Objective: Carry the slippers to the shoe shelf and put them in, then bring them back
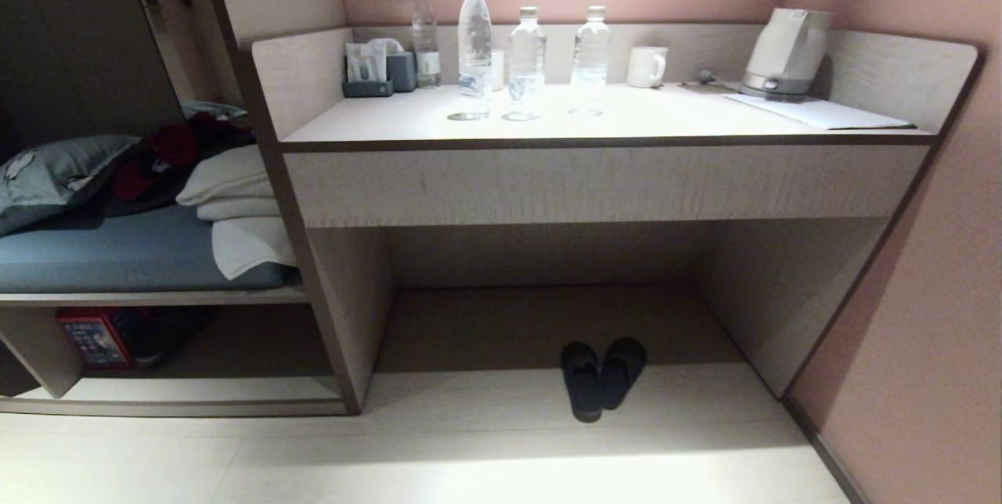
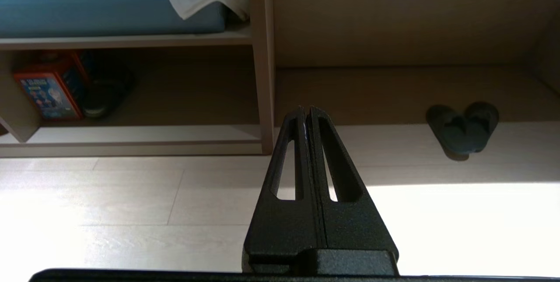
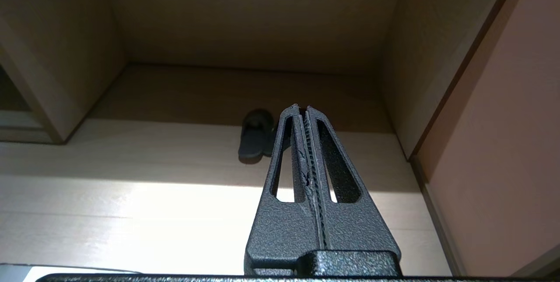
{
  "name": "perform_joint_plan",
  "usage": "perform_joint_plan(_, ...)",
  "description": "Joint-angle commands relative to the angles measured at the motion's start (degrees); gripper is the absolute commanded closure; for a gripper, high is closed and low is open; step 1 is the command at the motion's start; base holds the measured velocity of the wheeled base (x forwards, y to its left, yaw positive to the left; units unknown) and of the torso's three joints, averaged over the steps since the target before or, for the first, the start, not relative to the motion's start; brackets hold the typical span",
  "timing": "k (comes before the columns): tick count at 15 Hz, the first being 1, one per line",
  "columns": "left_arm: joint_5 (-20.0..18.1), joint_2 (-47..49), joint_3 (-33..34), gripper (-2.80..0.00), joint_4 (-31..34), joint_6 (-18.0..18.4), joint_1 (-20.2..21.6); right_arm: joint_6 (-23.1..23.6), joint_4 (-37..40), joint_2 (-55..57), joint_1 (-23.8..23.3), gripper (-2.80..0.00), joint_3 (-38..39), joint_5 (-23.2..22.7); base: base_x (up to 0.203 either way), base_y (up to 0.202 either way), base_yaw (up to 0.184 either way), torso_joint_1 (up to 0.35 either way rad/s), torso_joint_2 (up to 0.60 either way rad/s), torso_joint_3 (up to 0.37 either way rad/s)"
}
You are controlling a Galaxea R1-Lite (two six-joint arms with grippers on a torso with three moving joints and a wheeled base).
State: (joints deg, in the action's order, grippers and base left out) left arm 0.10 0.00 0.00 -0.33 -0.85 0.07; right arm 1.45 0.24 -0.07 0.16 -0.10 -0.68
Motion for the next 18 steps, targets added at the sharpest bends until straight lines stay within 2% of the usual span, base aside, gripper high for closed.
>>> perform_joint_plan(1, 0.06, 0.09, 0.00, 0.00, 0.00, -0.03, 0.01, 0.04, 0.02, 0.07, 0.02, 0.00, 0.01, -0.02, 0.000, 0.000, 0.000, 0.002, 0.00, 0.198)
perform_joint_plan(5, -0.01, 0.09, 0.00, 0.00, -0.02, -0.03, 0.01, 0.04, 0.02, 0.07, 0.02, 0.00, 0.01, -0.02, 0.000, 0.000, 0.000, 0.001, 0.00, 0.203)
perform_joint_plan(18, 0.03, 0.09, 0.00, 0.00, 0.07, 0.06, 0.01, 0.04, 0.02, -0.01, 0.02, 0.00, 0.01, -0.02, 0.000, 0.000, 0.000, 0.001, 0.00, 0.017)
